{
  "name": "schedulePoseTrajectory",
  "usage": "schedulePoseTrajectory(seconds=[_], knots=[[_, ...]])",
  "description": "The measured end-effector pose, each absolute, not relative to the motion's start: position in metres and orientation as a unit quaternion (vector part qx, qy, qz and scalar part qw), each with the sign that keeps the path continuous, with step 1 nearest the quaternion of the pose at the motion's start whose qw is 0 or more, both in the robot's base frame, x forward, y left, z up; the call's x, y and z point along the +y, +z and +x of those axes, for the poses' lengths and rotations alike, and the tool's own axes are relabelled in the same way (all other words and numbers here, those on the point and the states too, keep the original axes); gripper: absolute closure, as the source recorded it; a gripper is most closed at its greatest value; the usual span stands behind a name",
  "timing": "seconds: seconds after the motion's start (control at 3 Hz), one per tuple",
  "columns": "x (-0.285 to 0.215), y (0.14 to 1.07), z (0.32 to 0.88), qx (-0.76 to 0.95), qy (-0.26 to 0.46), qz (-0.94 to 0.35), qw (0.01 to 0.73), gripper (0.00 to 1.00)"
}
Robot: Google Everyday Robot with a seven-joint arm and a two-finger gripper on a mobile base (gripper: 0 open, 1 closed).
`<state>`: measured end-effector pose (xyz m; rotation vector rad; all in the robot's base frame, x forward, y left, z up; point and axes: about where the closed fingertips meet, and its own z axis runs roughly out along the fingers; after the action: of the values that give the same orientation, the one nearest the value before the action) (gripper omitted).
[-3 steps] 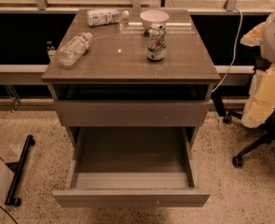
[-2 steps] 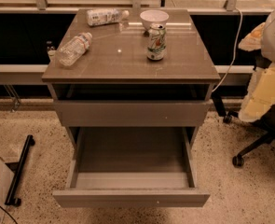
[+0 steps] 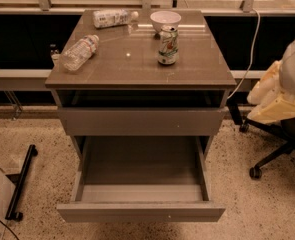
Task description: Close middle drawer
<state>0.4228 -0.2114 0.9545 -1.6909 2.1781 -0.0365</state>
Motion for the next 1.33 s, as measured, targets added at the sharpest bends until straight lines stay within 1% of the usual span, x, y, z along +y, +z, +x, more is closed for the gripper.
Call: schedulePoseTrajectory(seconds=[0.33, 0.67, 1.33], knots=[[-0.215, 0.918, 0.414, 0.782, 0.017, -0.589, 0.205, 0.85], [-0.216, 0.876, 0.410, 0.785, 0.037, -0.571, 0.236, 1.00], [-0.214, 0.858, 0.405, 0.798, 0.052, -0.560, 0.217, 1.00]])
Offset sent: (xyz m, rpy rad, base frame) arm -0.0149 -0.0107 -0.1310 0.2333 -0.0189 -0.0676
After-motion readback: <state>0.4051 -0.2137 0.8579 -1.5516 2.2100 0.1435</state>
